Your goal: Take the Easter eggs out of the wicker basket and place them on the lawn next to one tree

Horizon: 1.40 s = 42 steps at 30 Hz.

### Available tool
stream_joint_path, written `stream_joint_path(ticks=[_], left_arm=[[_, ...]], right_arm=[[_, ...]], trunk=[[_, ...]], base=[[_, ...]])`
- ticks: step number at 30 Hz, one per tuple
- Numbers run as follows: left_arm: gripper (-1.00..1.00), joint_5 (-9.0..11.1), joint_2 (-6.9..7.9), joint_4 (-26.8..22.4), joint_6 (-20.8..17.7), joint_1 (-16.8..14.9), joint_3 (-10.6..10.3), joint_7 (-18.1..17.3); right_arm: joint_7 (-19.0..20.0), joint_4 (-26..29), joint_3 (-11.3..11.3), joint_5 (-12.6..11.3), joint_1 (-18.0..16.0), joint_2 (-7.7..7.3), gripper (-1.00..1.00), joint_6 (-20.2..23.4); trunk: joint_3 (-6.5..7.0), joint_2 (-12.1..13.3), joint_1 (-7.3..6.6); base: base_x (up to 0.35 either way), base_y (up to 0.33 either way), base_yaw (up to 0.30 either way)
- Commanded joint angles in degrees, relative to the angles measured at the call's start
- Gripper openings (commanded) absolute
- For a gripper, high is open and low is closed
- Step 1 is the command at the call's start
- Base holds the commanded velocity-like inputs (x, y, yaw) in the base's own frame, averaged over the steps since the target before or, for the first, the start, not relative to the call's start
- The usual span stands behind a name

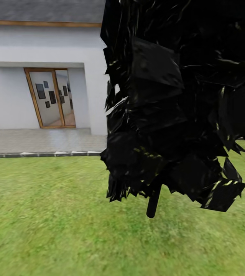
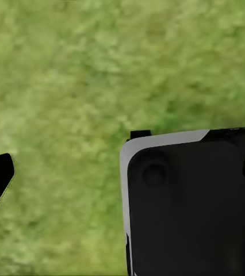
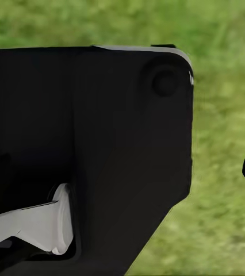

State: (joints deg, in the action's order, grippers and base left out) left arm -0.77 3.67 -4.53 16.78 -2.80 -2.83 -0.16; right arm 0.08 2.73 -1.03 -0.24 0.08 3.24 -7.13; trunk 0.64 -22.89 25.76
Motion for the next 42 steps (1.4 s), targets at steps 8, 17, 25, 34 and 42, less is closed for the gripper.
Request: stream_joint_path(ticks=[8,17,25,34,42], left_arm=[[1.00,-0.1,0.02,0.1,0.2,0.0,-0.2,0.0],[1.00,-0.1,0.02,0.1,0.2,0.0,-0.2,0.0],[1.00,-0.1,0.02,0.1,0.2,0.0,-0.2,0.0],[1.00,0.0,0.02,0.1,0.2,0.0,-0.2,0.0],[1.00,0.0,0.02,0.1,0.2,0.0,-0.2,0.0]], right_arm=[[0.0,0.0,-0.1,0.0,0.0,0.01,1.00,-0.2],[0.0,0.0,-0.1,0.0,0.0,0.01,1.00,-0.2],[0.0,0.0,-0.1,0.0,0.0,0.01,1.00,-0.2],[0.0,0.0,-0.1,0.0,0.0,0.01,1.00,-0.2],[0.0,0.0,-0.1,0.0,0.0,0.01,1.00,-0.2]], trunk=[[-0.01,0.0,0.03],[-0.01,0.0,0.03],[-0.01,0.0,0.03],[-0.01,0.0,0.03],[-0.01,0.0,0.03]], base=[[0.051,0.268,0.000],[0.047,0.277,0.000],[0.094,0.282,0.000],[0.029,0.088,0.000],[0.003,0.008,0.000]])
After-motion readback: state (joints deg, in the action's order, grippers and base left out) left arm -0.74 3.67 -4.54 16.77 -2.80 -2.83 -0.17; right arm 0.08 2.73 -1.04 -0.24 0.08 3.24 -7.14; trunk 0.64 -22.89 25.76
